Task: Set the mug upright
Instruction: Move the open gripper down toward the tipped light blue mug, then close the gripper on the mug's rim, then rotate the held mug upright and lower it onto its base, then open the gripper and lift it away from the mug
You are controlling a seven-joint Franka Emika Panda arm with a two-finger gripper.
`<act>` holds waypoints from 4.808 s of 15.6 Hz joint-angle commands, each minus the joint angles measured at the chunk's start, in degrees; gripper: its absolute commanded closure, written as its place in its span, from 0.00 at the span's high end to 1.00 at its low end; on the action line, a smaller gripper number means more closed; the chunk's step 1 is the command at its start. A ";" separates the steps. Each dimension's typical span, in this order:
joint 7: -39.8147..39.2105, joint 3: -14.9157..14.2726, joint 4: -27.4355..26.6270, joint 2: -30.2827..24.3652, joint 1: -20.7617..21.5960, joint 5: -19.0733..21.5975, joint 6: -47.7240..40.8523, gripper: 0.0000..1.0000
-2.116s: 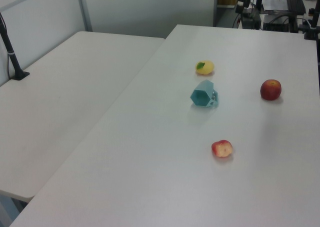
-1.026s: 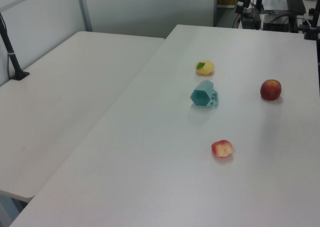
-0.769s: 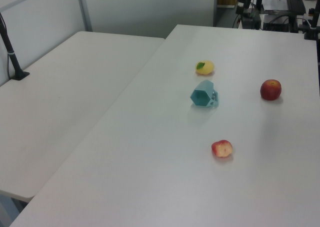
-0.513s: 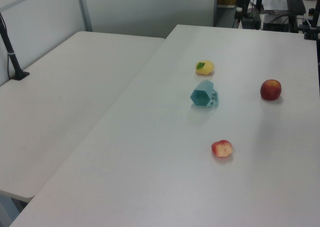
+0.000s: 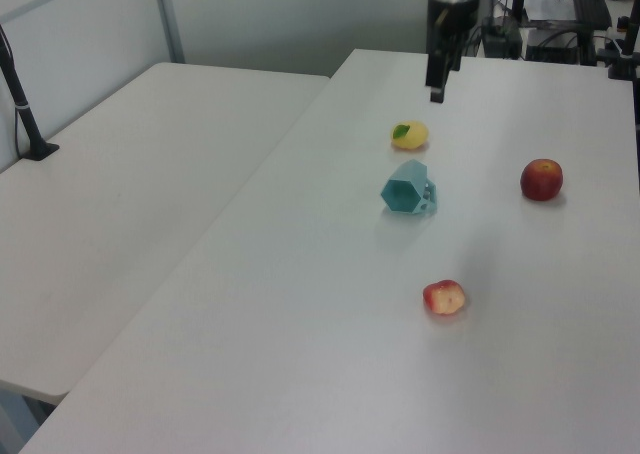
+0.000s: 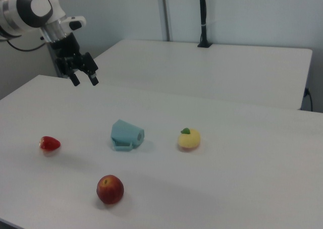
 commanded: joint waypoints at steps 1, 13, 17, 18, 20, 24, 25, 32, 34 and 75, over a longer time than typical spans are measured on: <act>8.17 -0.28 3.25 6.28 2.79 -7.74 4.70 1.00; 22.69 -0.19 0.44 19.03 5.60 -24.35 11.32 1.00; 22.86 -0.37 -4.12 19.21 4.81 -28.92 12.20 1.00; 23.04 -0.37 -5.44 19.21 4.64 -30.24 12.28 1.00; 24.87 -0.37 -6.33 19.21 3.94 -32.27 12.98 1.00; 25.94 -0.37 -7.30 19.12 2.53 -32.54 13.78 0.51; 25.85 -0.37 -7.39 19.12 2.27 -32.45 13.69 0.34; 25.50 -0.28 -7.04 17.19 1.65 -29.74 12.99 0.00; 24.28 -0.20 -6.77 15.35 0.77 -26.23 13.07 0.00; -11.98 -1.34 -0.79 -5.38 -10.49 21.34 1.06 1.00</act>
